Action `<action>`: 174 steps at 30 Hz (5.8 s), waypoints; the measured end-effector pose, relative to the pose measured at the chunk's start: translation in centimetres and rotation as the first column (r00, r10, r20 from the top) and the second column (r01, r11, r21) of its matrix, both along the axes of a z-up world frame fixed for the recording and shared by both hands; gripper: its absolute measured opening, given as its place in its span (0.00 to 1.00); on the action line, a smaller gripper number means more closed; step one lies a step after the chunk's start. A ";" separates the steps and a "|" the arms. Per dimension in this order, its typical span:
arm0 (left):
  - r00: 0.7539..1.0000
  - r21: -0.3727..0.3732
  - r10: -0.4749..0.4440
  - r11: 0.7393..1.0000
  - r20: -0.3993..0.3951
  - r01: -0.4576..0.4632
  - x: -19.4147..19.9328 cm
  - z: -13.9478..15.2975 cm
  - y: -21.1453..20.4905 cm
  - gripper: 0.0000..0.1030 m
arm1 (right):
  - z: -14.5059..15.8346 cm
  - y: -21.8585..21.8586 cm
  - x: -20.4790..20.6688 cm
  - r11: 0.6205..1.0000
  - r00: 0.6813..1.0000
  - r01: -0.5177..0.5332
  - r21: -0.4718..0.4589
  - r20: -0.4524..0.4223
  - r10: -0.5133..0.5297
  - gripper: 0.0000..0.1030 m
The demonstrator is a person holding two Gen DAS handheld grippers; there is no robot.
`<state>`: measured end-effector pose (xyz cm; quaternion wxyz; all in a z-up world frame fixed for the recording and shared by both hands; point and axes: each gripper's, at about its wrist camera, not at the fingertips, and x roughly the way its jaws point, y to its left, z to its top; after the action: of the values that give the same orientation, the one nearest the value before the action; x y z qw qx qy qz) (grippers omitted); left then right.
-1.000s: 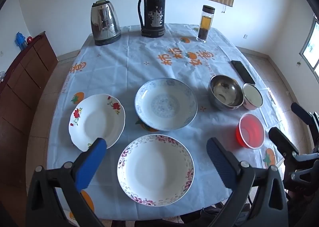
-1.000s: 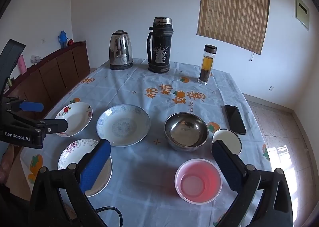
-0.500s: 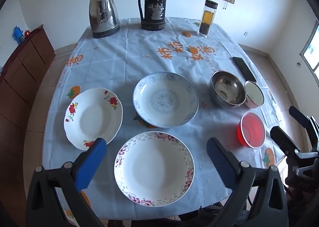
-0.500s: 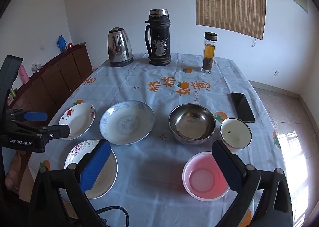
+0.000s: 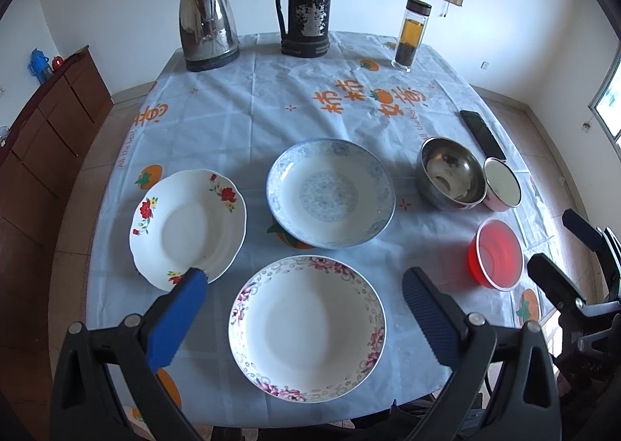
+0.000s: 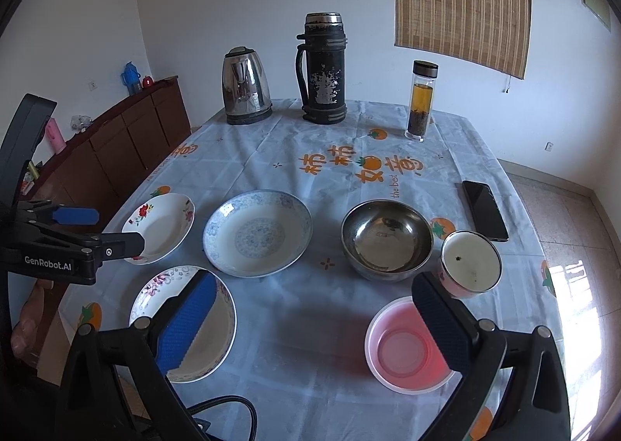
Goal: Organize plates and bowls
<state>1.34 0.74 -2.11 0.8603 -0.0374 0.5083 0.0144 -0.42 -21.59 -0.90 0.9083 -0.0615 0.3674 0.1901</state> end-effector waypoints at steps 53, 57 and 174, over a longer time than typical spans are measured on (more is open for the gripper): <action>0.999 -0.016 0.027 1.000 -0.031 -0.027 0.0 -0.9 0.3 0.99 | -1.5 1.2 0.6 0.998 0.998 -0.032 -0.055 -0.046 0.029 0.90; 0.999 -0.016 0.027 0.999 -0.030 -0.027 0.0 -0.9 0.4 0.99 | -1.6 1.3 0.7 0.998 0.998 -0.040 -0.056 -0.047 0.037 0.90; 0.964 -0.190 0.023 0.979 -0.266 -0.076 1.3 -9.8 6.9 0.09 | -11.0 8.2 7.0 0.942 0.893 -0.335 -0.024 -0.326 0.310 0.08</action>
<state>2.63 7.60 -11.95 0.7766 -0.1335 0.6156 -0.0102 6.58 -13.42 -11.87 0.7900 -0.1265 0.5005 0.3308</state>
